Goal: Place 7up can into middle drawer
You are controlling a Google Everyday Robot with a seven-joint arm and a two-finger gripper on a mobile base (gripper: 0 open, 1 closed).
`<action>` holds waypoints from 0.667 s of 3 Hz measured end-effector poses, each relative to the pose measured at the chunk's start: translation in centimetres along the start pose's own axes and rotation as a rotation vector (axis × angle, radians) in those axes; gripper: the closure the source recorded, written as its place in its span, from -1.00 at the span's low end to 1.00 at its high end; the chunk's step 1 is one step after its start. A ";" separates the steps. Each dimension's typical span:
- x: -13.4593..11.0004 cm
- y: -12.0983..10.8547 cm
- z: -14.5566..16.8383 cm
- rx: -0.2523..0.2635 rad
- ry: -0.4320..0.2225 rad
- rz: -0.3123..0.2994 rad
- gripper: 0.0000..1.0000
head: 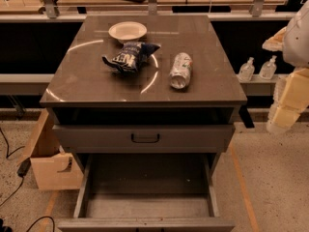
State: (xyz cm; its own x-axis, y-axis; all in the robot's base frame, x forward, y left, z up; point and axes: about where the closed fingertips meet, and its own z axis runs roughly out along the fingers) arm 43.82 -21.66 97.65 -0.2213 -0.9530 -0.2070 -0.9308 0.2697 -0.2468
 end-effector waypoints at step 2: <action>-1.3 -2.1 0.7 0.009 0.002 -0.110 -1.00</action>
Offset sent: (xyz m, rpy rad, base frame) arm 0.0399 0.0089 -0.0007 -0.0783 -0.0223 0.1858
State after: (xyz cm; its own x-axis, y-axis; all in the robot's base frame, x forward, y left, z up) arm 46.28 -20.93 97.77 -0.1182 -0.9773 -0.1760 -0.9469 0.1643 -0.2763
